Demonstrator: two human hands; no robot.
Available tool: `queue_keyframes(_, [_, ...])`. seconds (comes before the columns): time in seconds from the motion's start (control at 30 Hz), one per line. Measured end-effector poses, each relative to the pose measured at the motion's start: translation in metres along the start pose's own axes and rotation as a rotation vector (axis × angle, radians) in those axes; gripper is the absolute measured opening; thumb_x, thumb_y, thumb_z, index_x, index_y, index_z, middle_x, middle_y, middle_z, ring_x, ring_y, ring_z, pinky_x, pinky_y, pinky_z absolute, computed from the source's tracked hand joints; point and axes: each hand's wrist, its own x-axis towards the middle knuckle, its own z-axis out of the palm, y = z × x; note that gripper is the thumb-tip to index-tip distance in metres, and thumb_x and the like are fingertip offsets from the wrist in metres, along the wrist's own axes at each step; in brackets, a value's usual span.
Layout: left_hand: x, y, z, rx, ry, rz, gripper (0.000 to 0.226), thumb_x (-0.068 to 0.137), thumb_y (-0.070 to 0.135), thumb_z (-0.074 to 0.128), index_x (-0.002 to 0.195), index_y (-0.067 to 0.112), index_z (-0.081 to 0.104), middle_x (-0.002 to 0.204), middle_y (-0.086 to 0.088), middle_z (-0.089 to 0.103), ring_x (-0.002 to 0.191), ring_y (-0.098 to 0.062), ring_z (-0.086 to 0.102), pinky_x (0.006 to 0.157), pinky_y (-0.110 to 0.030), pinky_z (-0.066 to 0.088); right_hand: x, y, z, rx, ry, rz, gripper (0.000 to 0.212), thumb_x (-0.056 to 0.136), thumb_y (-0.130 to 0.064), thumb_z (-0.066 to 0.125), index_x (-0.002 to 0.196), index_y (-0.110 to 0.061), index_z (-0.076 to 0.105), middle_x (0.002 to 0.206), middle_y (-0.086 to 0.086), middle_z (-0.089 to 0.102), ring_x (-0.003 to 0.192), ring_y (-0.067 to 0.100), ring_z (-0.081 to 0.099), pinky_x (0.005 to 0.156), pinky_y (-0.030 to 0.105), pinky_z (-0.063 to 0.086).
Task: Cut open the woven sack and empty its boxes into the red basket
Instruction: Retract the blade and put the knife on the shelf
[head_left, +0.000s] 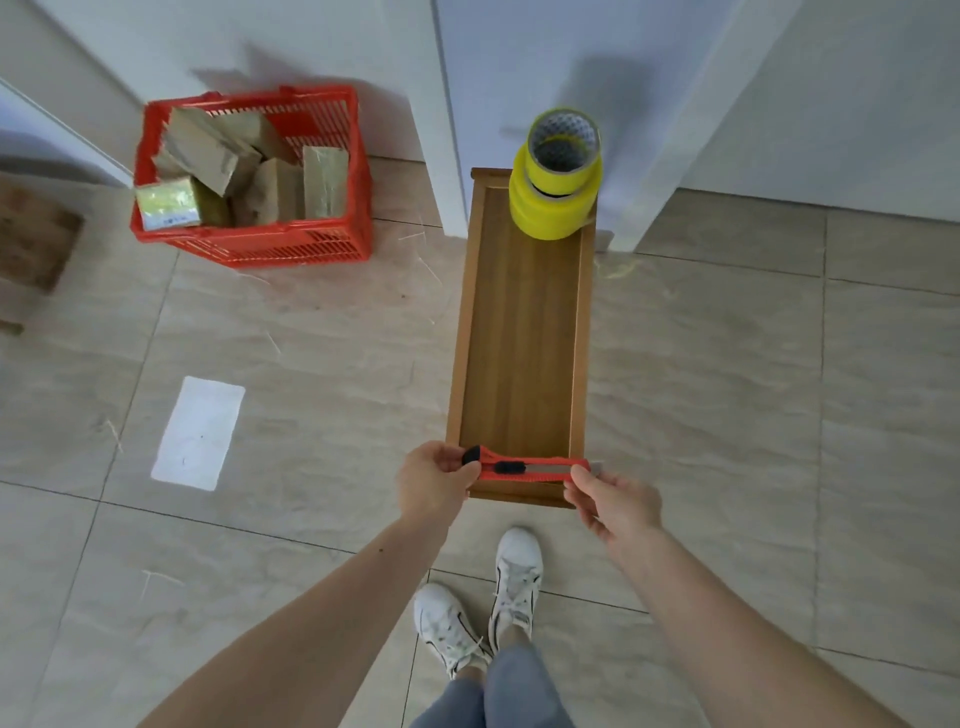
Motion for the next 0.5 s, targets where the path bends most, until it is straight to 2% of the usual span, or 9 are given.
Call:
queue_keyframes(0.13, [0.025, -0.006, 0.006, 0.036, 0.012, 0.000, 0.013, 0.082, 0.007, 0.076, 0.091, 0.014, 0.069, 0.086, -0.006, 0.073, 0.068, -0.021, 0.070, 0.071, -0.041, 0.063, 0.018, 0.008, 0.014, 0.046, -0.017, 0.081, 0.008, 0.086, -0.004, 0.074, 0.086, -0.007, 0.066, 0.073, 0.010, 0.071, 0.065, 0.015, 0.066, 0.059, 0.025, 0.051])
queue_keyframes(0.27, [0.047, -0.015, 0.012, 0.094, 0.038, 0.024, 0.015, 0.084, 0.010, 0.075, 0.084, 0.022, 0.067, 0.087, -0.003, 0.072, 0.081, -0.029, 0.072, 0.078, -0.044, 0.062, 0.031, 0.013, 0.028, 0.050, -0.005, 0.125, 0.010, 0.087, -0.006, 0.073, 0.091, -0.005, 0.064, 0.083, 0.013, 0.073, 0.069, 0.017, 0.068, 0.069, 0.031, 0.057])
queue_keyframes(0.4, [0.063, -0.024, 0.016, 0.147, 0.041, 0.020, 0.011, 0.084, 0.012, 0.075, 0.094, 0.014, 0.072, 0.089, -0.006, 0.074, 0.084, -0.027, 0.072, 0.082, -0.045, 0.061, 0.039, 0.017, 0.038, 0.070, 0.046, 0.151, 0.012, 0.085, -0.007, 0.075, 0.090, -0.002, 0.065, 0.081, 0.014, 0.073, 0.067, 0.017, 0.069, 0.067, 0.031, 0.059])
queue_keyframes(0.5, [0.067, -0.027, 0.017, 0.188, 0.024, 0.018, 0.013, 0.085, 0.015, 0.075, 0.097, 0.015, 0.070, 0.090, -0.005, 0.074, 0.085, -0.024, 0.072, 0.082, -0.042, 0.061, 0.043, 0.021, 0.043, 0.076, 0.108, 0.162, 0.014, 0.083, -0.009, 0.078, 0.089, -0.001, 0.067, 0.080, 0.015, 0.074, 0.066, 0.017, 0.070, 0.065, 0.030, 0.059])
